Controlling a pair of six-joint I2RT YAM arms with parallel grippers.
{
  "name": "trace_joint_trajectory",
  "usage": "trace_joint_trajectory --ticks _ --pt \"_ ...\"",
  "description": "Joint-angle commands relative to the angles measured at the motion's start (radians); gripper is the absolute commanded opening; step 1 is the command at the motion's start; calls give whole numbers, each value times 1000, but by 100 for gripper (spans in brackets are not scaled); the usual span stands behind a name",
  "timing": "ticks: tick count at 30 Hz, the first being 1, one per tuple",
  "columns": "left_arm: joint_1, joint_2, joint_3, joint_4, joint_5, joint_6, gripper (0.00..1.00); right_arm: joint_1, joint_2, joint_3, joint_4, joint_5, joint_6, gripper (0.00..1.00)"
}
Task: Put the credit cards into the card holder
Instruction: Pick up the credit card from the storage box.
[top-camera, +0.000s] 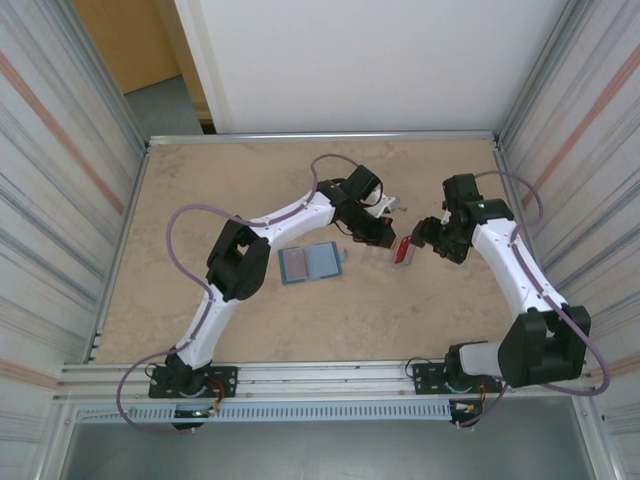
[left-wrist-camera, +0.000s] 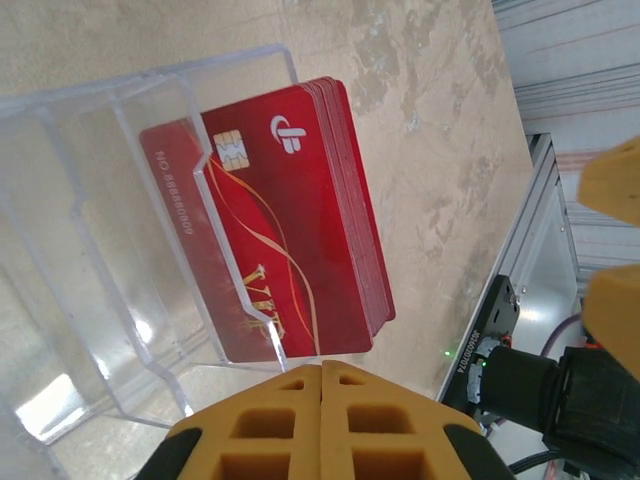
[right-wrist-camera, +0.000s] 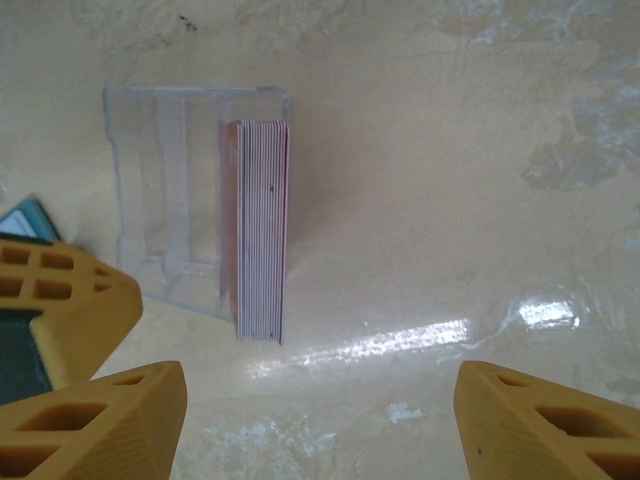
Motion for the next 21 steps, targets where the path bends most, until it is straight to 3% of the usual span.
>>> trace_joint_trajectory --ticks 1,12,21 --pt "23 -3 25 -42 -28 48 0 14 53 2 55 -25 4 70" --pt "40 108 68 -43 6 18 0 56 257 110 51 -6 -24 69" --pt "49 155 45 -58 -11 21 0 62 306 126 30 22 -33 67"
